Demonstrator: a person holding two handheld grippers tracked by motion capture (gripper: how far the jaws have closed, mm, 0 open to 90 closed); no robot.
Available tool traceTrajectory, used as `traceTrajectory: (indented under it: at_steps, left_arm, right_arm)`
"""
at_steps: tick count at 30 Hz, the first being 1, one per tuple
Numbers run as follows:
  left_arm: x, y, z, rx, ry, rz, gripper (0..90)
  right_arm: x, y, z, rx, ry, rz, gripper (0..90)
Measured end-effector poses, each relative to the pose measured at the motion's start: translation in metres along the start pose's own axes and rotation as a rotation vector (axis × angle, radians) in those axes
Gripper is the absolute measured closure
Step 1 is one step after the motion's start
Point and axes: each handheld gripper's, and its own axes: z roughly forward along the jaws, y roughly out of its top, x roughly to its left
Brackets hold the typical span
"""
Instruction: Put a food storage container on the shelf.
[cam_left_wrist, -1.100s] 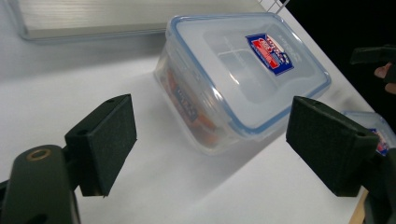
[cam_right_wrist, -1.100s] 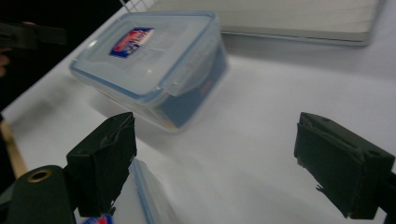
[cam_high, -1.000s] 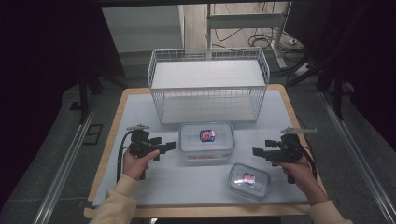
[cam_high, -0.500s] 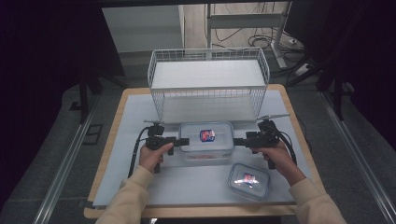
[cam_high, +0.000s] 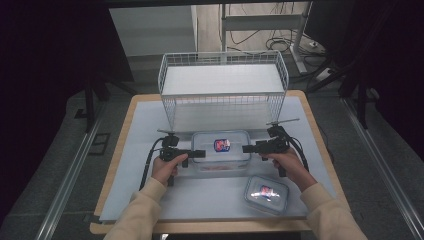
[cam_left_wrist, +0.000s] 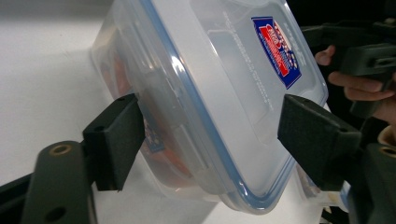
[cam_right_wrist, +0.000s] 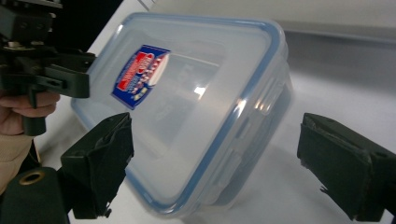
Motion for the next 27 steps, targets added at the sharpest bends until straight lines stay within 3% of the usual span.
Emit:
traceTrajectory:
  at_steps: [8,14,18,26,27]
  left_arm:
    - [0.001,0.0,-0.001,-0.007,-0.006,-0.017,26.9]
    - [0.001,0.0,-0.001,-0.012,-0.004,-0.019,27.2]
    - [0.0,-0.001,-0.001,-0.016,-0.001,-0.02,27.3]
    - [-0.007,-0.007,-0.006,-0.045,0.019,0.01,31.1]
    - [-0.008,-0.009,-0.008,-0.05,0.016,0.02,33.4]
  right_arm:
    - [-0.008,0.0,0.018,0.048,0.028,0.048,12.9]
    - [-0.01,0.001,0.024,0.062,0.088,0.085,17.2]
    - [-0.012,0.0,0.021,0.056,0.098,0.118,22.9]
    - [-0.012,-0.006,0.01,0.019,0.117,0.131,34.4]
    - [-0.012,-0.007,0.008,0.006,0.12,0.115,36.6]
